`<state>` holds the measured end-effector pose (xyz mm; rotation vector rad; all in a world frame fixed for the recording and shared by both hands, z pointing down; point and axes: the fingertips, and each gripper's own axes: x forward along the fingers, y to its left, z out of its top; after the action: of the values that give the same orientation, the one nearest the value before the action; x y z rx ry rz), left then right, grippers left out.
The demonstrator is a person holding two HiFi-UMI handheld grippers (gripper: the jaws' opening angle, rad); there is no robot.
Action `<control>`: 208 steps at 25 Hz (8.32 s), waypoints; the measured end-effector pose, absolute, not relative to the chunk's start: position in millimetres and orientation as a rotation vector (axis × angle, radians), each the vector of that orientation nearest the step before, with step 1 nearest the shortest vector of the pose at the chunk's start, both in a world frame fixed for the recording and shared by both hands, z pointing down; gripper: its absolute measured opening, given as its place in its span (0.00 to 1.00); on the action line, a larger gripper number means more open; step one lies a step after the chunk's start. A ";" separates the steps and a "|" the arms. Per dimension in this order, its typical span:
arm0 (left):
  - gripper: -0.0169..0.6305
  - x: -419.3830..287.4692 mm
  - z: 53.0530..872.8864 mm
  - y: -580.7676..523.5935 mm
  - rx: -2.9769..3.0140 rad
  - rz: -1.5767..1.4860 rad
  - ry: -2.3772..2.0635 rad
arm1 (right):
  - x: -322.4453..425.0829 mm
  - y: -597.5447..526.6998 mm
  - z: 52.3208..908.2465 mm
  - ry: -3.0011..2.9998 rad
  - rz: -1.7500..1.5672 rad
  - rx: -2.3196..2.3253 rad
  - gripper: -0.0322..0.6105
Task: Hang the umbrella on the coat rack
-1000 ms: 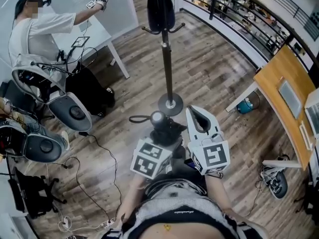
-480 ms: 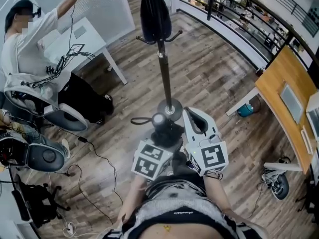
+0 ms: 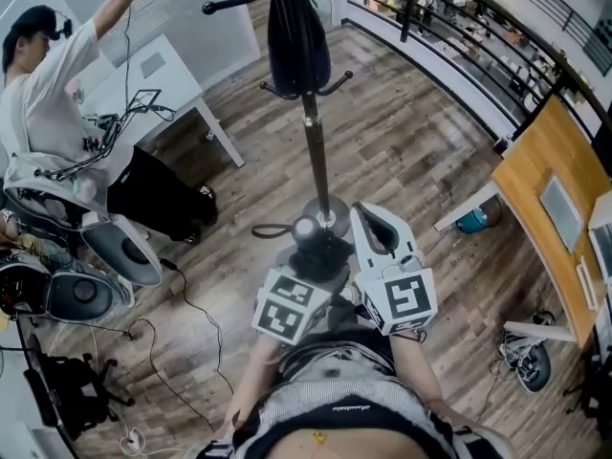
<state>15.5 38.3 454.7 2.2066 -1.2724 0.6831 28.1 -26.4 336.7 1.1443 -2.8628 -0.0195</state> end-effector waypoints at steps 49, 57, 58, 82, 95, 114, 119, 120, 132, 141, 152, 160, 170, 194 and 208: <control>0.44 -18.3 468.5 -93.4 2.237 0.689 -1.229 | -23.5 -159.4 337.3 -2.833 -0.067 1.107 0.06; 0.44 -26.4 475.7 -111.8 2.282 0.714 -1.144 | -34.8 -182.6 342.6 -2.783 -0.062 1.171 0.06; 0.44 -28.3 476.7 -113.0 2.288 0.717 -1.135 | -37.0 -183.9 342.7 -2.780 -0.063 1.179 0.06; 0.44 -46.6 504.8 -113.7 2.402 0.848 -0.940 | -43.7 -185.2 357.8 -2.669 -0.029 1.420 0.06; 0.44 -44.6 515.7 -113.7 2.393 0.874 -0.913 | -40.2 -187.1 358.8 -2.645 -0.033 1.433 0.06; 0.44 -21.9 535.6 -130.4 2.382 0.911 -0.938 | -19.4 -195.1 358.9 -2.678 -0.045 1.413 0.06; 0.44 -11.1 544.3 -131.5 2.365 0.913 -0.928 | -7.0 -197.0 361.7 -2.676 -0.040 1.418 0.06; 0.44 -8.8 545.4 -132.0 2.360 0.913 -0.931 | -4.3 -197.9 361.7 -2.678 -0.040 1.417 0.06; 0.44 5.8 558.1 -137.5 2.283 0.903 -0.965 | 8.7 -211.7 355.5 -2.708 -0.060 1.354 0.06; 0.44 5.5 569.9 -135.7 2.276 0.904 -0.948 | 10.4 -208.8 359.8 -2.709 -0.037 1.380 0.06; 0.44 -2.8 580.0 -140.0 2.246 0.951 -0.953 | 24.7 -205.6 366.1 -2.670 -0.007 1.433 0.06; 0.44 1.0 589.2 -144.5 2.222 0.955 -0.932 | 27.8 -214.2 364.7 -2.665 -0.011 1.436 0.06; 0.44 5.4 599.6 -151.4 2.215 0.980 -0.912 | 41.8 -220.2 366.3 -2.639 -0.007 1.480 0.06; 0.44 -13.6 617.9 -170.1 2.195 1.050 -0.976 | 39.5 -221.3 371.9 -2.640 0.009 1.466 0.06; 0.44 -29.5 629.4 -185.5 2.159 1.086 -0.993 | 36.4 -226.5 371.4 -2.628 -0.013 1.464 0.06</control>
<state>-29.5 -185.5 629.4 2.1589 -0.9934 1.0859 36.4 -226.5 371.4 1.4641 -2.6277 -0.0132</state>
